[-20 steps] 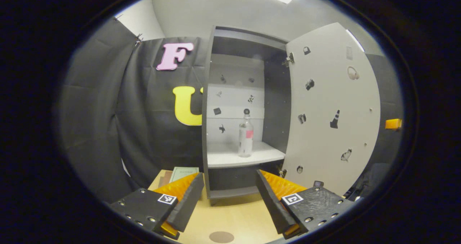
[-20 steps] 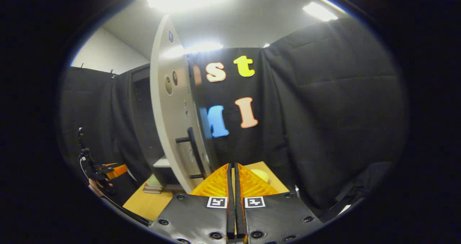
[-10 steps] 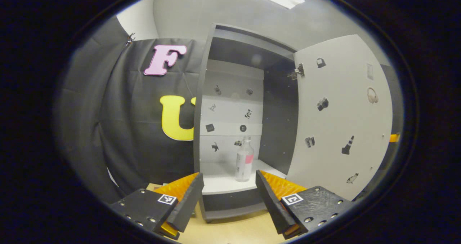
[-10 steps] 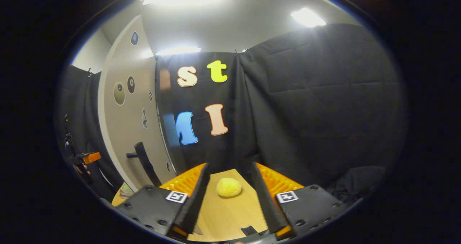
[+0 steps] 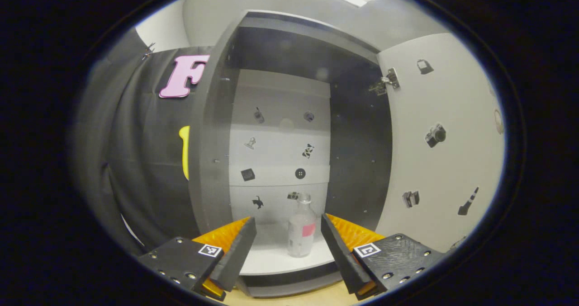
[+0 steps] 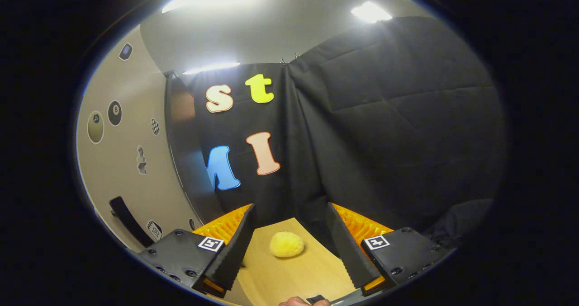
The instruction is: Open the cabinet door with the right hand, grasp the bottle in the cabinet with the left hand and place it on the coaster, then close the cabinet door with the right hand.
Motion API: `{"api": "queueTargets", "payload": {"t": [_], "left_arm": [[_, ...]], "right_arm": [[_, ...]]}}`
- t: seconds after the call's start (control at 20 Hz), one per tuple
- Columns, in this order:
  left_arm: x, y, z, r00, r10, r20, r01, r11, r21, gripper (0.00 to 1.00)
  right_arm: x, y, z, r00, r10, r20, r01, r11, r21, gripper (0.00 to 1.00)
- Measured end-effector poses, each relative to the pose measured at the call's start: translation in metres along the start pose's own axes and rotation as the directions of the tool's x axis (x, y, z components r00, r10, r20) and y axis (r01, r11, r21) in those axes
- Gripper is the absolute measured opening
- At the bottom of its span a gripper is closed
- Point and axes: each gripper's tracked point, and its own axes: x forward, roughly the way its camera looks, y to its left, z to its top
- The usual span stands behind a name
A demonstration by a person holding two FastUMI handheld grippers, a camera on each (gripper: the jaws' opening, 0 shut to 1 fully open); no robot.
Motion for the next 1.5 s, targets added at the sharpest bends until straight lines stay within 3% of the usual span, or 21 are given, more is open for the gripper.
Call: {"api": "queueTargets", "payload": {"t": [0.65,1.2,1.45,1.5], "left_arm": [[0.125,-0.022,-0.046,0.996,-0.061,-0.06,0.059,0.997,-0.046,0.9],[0.16,-0.018,-0.087,0.988,-0.077,-0.134,0.067,0.995,-0.08,0.9],[0.162,-0.017,-0.095,0.986,-0.101,-0.129,0.081,0.985,-0.153,0.88],[0.162,-0.018,-0.096,0.986,-0.11,-0.124,0.088,0.982,-0.17,0.88]], "right_arm": [[0.034,-0.031,-0.014,0.997,-0.063,-0.051,0.063,0.998,0.001,0.96],[0.051,-0.026,-0.022,0.996,-0.042,-0.074,0.042,0.999,-0.004,0.97],[0.064,-0.026,-0.023,0.996,-0.041,-0.076,0.043,0.999,0.019,0.97],[0.066,-0.026,-0.023,0.996,-0.038,-0.076,0.04,0.999,0.02,0.9]]}}
